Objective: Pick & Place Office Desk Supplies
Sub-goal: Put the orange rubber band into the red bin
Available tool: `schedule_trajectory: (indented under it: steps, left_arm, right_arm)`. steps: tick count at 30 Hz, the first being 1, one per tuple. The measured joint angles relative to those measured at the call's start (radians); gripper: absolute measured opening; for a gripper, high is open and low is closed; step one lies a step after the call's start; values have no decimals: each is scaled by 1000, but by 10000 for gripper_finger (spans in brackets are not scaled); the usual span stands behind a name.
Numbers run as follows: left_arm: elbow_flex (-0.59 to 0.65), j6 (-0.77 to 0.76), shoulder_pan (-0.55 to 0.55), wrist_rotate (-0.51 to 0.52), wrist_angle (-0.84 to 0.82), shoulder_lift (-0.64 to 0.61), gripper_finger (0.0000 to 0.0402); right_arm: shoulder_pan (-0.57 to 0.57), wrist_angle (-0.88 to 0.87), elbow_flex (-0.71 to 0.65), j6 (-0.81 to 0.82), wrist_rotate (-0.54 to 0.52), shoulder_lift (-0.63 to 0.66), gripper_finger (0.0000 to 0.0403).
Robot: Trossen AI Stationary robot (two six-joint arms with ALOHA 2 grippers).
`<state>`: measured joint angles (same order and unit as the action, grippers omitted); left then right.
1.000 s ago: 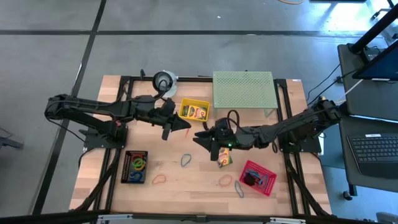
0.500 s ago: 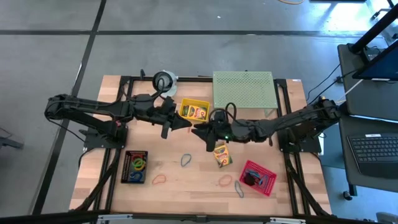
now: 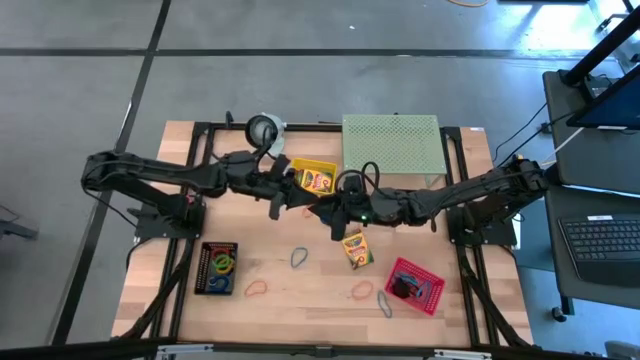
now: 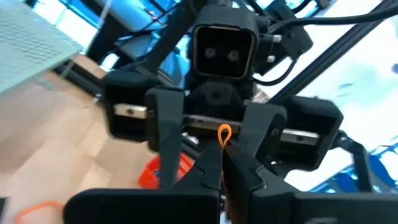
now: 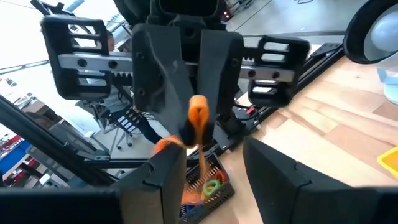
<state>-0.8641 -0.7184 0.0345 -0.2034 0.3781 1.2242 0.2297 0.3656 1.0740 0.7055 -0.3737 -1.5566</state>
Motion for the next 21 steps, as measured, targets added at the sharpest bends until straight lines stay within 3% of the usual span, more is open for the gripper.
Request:
schedule_trajectory:
  steps: [4, 10, 21]
  left_arm:
    - [-36, 0, 0, -39, 15, 40, 2]
    - [-71, 7, -23, -96, 8, 46, 2]
    - [-79, 31, -61, -133, 6, 28, 26]
  right_arm:
    - [1, 0, 0, 0, 1, 0, 131]
    - [1, 0, 0, -8, -3, 0, 14]
    - [11, 6, 0, 20, -13, 0, 2]
